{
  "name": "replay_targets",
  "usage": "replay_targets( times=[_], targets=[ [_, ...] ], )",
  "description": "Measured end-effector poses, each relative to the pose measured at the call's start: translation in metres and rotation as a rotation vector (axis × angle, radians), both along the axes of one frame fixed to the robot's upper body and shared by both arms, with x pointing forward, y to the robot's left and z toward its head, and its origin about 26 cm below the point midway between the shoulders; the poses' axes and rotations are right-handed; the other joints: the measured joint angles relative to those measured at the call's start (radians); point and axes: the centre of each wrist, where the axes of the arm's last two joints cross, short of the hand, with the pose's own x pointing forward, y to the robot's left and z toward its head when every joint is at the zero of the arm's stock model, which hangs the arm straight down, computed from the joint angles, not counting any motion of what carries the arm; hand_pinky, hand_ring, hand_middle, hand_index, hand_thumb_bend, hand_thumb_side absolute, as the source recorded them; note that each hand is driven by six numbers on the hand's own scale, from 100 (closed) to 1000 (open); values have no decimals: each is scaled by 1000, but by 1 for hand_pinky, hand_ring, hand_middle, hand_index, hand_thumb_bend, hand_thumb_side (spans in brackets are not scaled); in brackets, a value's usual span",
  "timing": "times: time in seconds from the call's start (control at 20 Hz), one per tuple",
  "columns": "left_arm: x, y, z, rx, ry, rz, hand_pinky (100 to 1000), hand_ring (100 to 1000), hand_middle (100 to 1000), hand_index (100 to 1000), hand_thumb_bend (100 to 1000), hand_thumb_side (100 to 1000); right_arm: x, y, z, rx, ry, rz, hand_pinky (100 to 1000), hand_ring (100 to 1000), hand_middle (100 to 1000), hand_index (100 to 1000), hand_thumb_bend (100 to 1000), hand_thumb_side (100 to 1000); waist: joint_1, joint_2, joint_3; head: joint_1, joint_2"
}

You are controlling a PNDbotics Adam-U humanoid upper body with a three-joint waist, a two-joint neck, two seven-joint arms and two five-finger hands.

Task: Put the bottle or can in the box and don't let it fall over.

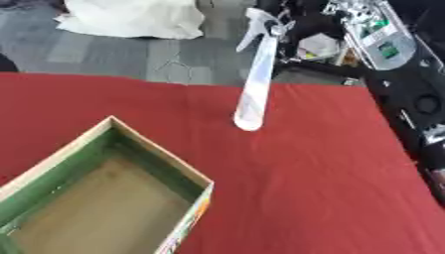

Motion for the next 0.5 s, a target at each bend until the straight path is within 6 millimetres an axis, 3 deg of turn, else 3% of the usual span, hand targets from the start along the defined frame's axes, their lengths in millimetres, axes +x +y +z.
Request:
replay_targets(
  times=[0.5],
  targets=[
    [0,-1,-1,-4,1,-1,707,748,746,735,100,748,1,0,-3,-15,-5,11,755,578,593,698,100,100,-1,0,0,-2,0]
  ],
)
